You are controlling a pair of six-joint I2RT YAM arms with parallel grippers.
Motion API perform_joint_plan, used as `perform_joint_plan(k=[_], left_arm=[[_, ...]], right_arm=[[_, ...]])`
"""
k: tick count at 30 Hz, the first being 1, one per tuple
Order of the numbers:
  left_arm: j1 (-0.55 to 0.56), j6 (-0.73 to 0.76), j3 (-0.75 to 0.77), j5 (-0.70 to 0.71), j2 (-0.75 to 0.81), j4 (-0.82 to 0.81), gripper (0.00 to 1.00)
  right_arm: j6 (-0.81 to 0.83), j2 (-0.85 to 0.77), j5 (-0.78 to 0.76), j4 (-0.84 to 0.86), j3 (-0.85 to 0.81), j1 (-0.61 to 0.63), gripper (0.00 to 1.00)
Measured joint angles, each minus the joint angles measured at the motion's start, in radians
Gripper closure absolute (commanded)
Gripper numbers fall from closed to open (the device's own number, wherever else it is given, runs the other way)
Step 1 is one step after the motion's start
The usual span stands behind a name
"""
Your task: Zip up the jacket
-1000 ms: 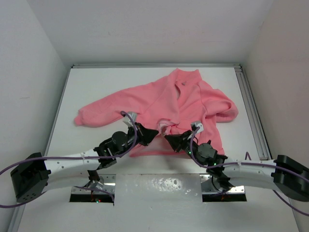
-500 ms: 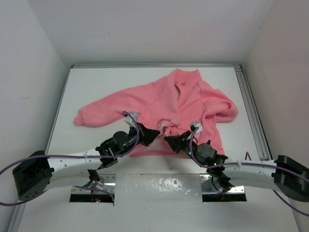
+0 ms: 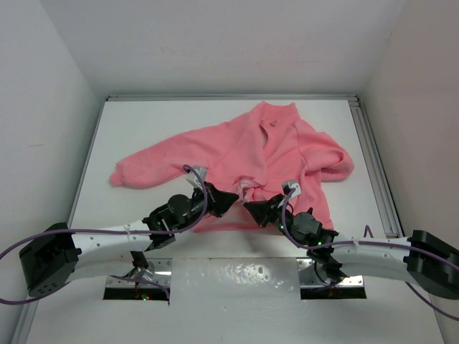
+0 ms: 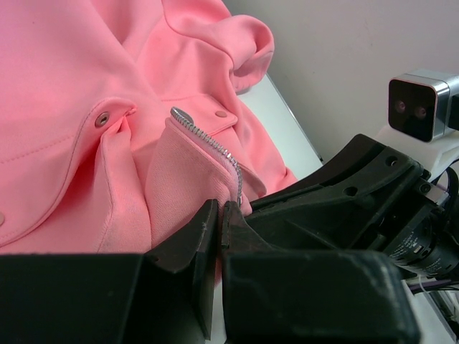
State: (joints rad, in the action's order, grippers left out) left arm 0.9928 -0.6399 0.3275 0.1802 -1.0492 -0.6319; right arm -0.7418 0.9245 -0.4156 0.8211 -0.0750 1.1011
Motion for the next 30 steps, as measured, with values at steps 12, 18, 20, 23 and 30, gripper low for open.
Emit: perform_joint_plan(k=[12, 18, 20, 23, 30], left_arm=[[0.000, 0.004, 0.000, 0.002, 0.000, -0.006, 1.00], [0.000, 0.004, 0.000, 0.002, -0.001, -0.010, 1.00], [0.000, 0.004, 0.000, 0.002, -0.003, -0.012, 1.00], [0.000, 0.005, 0.000, 0.000, -0.006, -0.016, 1.00], [0.000, 0.005, -0.015, -0.016, -0.011, -0.024, 1.00]], right_arm=[[0.000, -0.026, 0.000, -0.014, 0.000, 0.000, 1.00], [0.000, -0.033, 0.000, -0.017, 0.000, 0.000, 1.00], [-0.001, -0.033, 0.000, -0.017, 0.000, 0.000, 1.00], [0.000, -0.033, 0.000, -0.017, 0.000, 0.000, 1.00], [0.000, -0.034, 0.000, -0.024, 0.000, 0.000, 1.00]])
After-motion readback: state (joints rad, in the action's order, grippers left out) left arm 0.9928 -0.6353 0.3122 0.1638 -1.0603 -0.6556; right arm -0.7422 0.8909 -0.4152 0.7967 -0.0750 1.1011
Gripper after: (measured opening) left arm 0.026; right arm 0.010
